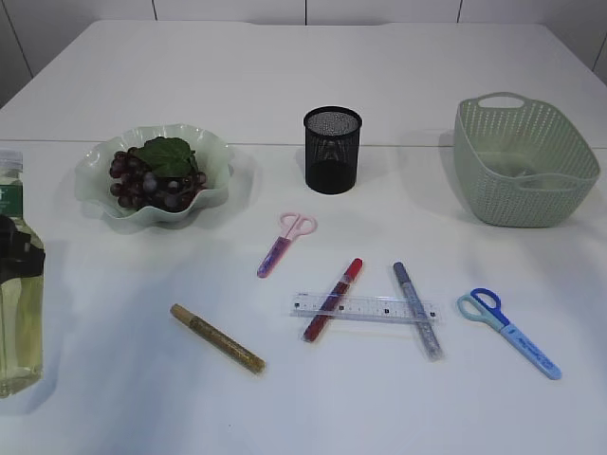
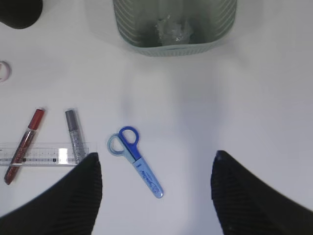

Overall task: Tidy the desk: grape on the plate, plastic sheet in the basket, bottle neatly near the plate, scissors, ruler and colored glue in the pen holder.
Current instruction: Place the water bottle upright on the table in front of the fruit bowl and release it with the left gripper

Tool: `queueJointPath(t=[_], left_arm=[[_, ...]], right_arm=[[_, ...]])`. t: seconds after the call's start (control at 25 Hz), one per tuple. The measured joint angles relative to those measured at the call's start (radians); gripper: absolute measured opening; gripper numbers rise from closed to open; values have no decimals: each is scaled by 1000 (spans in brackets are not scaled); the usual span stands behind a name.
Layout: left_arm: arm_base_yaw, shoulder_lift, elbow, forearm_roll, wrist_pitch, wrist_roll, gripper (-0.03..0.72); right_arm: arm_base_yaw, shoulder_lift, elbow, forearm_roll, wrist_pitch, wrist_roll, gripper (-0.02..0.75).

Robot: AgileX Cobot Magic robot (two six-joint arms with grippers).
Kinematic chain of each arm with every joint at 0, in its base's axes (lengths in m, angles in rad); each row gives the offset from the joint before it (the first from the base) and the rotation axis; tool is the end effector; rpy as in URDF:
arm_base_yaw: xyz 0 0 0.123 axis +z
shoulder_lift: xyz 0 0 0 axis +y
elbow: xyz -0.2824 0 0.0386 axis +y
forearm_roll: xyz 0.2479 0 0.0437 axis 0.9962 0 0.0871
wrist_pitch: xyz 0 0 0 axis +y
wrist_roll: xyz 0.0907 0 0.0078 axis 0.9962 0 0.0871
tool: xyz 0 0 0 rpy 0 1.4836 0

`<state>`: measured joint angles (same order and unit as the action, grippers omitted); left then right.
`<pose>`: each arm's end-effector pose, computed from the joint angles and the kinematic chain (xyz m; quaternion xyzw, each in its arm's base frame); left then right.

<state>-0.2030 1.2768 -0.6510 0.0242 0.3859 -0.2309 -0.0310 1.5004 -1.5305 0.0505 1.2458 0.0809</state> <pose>0.2317 -0.0468 0.2219 -0.0040 0.9482 -0.0607 0.3118 0.3039 -0.0051 0.3763 0.0572 0.9737 0.0306 0.2186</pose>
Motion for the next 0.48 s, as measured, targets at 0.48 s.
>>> queueJointPath(t=[0.48], left_arm=[[0,-1,2,49,-253,0,435]], right_arm=[[0,-60,4,-16,2,-1,542]])
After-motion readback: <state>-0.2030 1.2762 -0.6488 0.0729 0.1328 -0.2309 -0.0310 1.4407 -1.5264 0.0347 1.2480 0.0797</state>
